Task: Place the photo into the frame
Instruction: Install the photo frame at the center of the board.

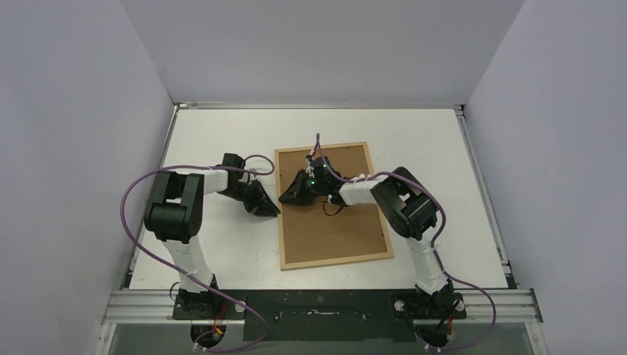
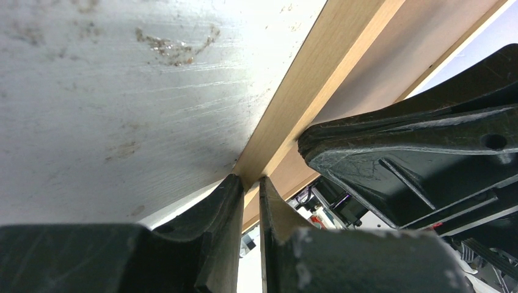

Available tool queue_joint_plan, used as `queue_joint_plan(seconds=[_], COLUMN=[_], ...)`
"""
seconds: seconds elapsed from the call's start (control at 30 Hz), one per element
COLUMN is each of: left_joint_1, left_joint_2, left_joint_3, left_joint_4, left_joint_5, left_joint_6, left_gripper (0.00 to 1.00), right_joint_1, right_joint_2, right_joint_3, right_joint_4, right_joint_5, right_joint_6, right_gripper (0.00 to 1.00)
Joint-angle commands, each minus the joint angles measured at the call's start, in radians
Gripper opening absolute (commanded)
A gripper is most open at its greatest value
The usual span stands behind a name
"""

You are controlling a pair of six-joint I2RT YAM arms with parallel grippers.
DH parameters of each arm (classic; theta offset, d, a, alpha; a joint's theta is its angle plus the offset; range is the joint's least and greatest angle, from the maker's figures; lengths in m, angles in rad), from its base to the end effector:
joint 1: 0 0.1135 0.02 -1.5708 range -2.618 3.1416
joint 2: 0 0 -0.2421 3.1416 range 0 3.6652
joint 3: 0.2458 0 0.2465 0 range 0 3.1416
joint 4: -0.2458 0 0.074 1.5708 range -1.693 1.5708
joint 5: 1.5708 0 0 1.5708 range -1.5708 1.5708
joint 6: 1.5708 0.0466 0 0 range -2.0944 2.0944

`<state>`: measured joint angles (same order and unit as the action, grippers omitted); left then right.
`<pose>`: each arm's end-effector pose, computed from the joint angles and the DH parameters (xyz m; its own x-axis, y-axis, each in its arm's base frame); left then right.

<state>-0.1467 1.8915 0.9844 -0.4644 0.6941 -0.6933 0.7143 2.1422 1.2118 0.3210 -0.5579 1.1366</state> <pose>0.3049 -0.0752 0.0842 -0.8977 -0.3639 0.2484 -0.4369 0.6622 -0.6088 0.3125 0.3036 0.0963 -0.9837 0.1658 -0.0701 0.0206 0.4902 0.8714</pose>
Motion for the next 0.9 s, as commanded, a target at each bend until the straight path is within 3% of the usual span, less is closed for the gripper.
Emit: queue_joint_plan(seconds=[0.0,0.17,0.6,0.87], left_joint_1=[0.007,0.011,0.020,0.021], left_joint_2=[0.078,0.081,0.086,0.087], left_joint_3=[-0.035,-0.032,-0.027,-0.027], left_joint_4=[-0.031,-0.033,-0.039,-0.041], left_joint_5=[-0.286,-0.286,-0.291,-0.294], left_joint_6=[0.070,0.071,0.075,0.075], left_gripper=[0.12,0.12,0.12,0.12], right_joint_1=[0.010,0.010,0.010,0.008], right_joint_2=[0.032,0.041,0.045,0.047], right_joint_3=[0.018,0.007,-0.003,0.002], right_joint_4=[-0.106,-0.144,-0.228,-0.318], right_joint_5=[0.041,0.053,0.090,0.129], right_joint_6=[-0.056,-0.074,-0.114,-0.156], right_gripper=[0.00,0.02,0.24,0.31])
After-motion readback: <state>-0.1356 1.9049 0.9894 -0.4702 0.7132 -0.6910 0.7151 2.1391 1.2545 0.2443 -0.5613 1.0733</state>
